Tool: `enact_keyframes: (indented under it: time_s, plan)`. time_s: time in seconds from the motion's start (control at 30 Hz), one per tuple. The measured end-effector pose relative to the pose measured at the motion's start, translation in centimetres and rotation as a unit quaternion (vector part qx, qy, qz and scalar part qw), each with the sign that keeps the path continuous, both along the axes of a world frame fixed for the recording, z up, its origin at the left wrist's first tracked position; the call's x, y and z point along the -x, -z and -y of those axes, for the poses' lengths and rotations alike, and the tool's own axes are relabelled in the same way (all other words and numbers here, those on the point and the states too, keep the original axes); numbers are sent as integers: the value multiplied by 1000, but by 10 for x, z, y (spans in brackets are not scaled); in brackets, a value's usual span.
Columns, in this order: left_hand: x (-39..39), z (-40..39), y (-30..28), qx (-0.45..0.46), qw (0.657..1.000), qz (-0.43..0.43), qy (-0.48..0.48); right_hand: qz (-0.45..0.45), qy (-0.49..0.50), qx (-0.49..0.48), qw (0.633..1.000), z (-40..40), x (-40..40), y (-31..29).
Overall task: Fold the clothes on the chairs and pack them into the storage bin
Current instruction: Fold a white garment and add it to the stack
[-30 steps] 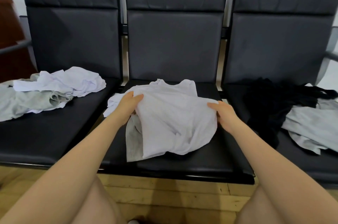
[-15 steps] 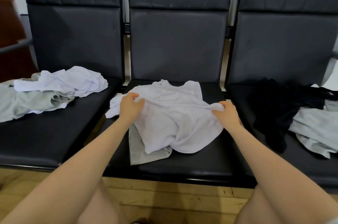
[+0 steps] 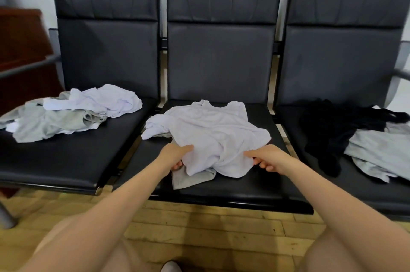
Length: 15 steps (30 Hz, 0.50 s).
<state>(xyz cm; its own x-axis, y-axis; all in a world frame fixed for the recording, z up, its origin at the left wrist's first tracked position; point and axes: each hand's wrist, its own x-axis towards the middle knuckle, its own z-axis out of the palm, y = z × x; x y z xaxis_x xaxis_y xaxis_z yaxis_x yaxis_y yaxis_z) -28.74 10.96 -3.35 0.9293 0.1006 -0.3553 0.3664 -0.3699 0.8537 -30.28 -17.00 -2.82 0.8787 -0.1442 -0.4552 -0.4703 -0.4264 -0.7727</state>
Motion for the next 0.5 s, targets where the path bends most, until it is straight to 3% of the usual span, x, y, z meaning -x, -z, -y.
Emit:
enact_keyframes:
  time_s: [0.1,0.2,0.27,0.33,0.4,0.5]
  plan:
    - [7,1,-2,-25,999,7,30,35,-27,90,995,-11,6,0]
    - [12,4,1,-9,997,60,54,86,-13,57,995,-22,11,0]
    - [12,10,3,-12,991,123,52,124,44,-73,989,-26,11,1]
    - [9,17,-3,35,985,170,-11,150,99,-216,960,-25,6,-3]
    - [1,19,-19,200,959,183,-84,168,157,-346,909,-20,-1,-16]
    - [-16,4,-44,398,883,167,-187,186,264,-513,795,5,-20,-32]
